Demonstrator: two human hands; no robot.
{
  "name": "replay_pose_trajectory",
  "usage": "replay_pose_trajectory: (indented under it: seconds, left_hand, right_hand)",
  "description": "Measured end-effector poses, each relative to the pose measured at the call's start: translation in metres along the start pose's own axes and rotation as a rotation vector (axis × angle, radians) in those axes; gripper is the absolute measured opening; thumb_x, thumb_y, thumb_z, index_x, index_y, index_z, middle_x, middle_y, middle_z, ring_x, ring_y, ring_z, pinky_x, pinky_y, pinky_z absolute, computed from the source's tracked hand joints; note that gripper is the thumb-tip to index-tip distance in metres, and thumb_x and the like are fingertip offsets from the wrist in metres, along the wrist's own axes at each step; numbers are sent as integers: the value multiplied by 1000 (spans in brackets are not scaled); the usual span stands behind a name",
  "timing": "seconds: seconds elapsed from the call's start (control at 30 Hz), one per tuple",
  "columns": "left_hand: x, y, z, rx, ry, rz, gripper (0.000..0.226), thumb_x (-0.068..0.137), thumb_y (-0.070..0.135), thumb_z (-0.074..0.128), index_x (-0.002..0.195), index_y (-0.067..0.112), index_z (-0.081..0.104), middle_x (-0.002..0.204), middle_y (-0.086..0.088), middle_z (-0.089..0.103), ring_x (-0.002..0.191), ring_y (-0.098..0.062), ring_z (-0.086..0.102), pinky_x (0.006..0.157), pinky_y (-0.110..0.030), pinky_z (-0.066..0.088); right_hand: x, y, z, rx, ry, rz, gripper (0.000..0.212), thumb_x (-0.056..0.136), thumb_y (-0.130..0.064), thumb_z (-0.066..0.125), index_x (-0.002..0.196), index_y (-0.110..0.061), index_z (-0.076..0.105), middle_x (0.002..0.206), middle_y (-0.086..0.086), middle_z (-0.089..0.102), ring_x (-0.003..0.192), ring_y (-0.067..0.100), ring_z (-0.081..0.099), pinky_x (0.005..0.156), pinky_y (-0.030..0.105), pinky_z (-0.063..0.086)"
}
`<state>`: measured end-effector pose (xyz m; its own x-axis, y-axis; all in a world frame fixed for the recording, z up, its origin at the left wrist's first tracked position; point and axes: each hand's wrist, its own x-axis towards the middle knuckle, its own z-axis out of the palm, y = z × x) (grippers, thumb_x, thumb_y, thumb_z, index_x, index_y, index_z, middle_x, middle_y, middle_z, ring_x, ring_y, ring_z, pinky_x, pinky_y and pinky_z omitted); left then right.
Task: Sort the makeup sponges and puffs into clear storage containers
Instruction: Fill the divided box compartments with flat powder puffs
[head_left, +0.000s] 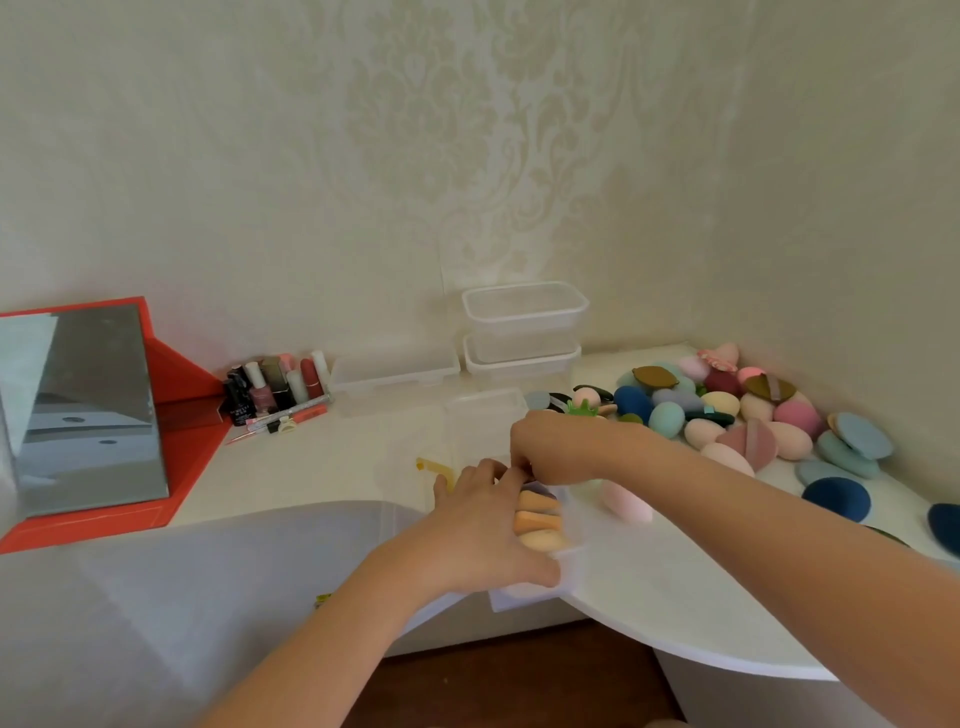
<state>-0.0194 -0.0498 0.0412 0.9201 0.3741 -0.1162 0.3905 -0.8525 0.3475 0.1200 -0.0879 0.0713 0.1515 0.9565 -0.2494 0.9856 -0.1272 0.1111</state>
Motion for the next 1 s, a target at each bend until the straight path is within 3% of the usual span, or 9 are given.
replay_pose_trajectory:
  seconds: [0.1,0.17,0.33,0.57,0.67,0.73,0.8,0.9,1.0]
  left_hand:
    - [-2,-2,3,-12,17,36,77,71,50,67,136,39,28,126,9,30,119,-13,26,107,-37,19]
    - [-5,-2,3,-21,18,39,80,72,51,67,138,40,24,127,10,27,113,-10,21,106,-35,20]
    - [-5,-3,3,27,36,53,90,72,56,67,143,36,17,135,14,15,129,-11,12,113,-39,16]
    - [2,-2,2,126,-68,-40,118,67,80,53,148,27,-16,152,12,-28,142,-19,-21,117,-50,-2]
    - [7,0,1,149,-85,-38,106,65,85,15,149,26,-14,155,6,-25,143,-19,-20,117,-49,-4]
    - [12,-1,0,99,-65,-43,98,68,79,1,150,26,-7,157,7,-17,144,-17,-16,117,-47,-2]
    - [16,-2,0,94,-28,-51,84,79,71,2,151,27,-3,158,9,-10,144,-16,-11,118,-44,0]
    - [20,-2,2,205,13,-48,67,93,61,11,151,29,-3,157,10,-15,143,-17,-18,117,-47,-3]
    - [22,-2,1,272,-25,-69,69,92,63,9,150,30,-9,155,8,-24,141,-18,-29,115,-50,-11]
  right_hand:
    - [-10,7,8,137,186,-12,24,89,-7,48,78,-10,69,92,6,61,83,20,54,67,25,44]
    - [-25,17,5,289,332,17,23,91,-14,52,97,-20,73,111,-5,58,102,12,54,83,20,41]
    - [-67,65,-12,418,614,312,22,90,-12,52,95,-20,72,96,-6,61,84,9,53,72,20,37]
    - [-83,153,31,428,445,805,27,91,-14,53,114,-16,67,120,5,63,101,23,60,86,31,50]
    - [-88,163,48,415,357,770,34,91,-20,58,124,-18,62,123,5,61,101,19,58,61,17,40]
    - [-87,166,55,456,369,738,35,90,-22,60,124,-20,61,123,2,62,96,15,56,59,16,37]
    - [-84,169,59,484,373,727,31,89,-21,62,119,-20,65,114,0,66,91,13,59,70,20,45]
    - [-80,173,61,469,374,709,17,89,-22,61,101,-19,73,84,-4,68,73,10,58,57,18,40]
    - [-77,178,59,413,402,697,17,91,-21,57,96,-16,73,90,3,70,79,18,61,64,24,45]
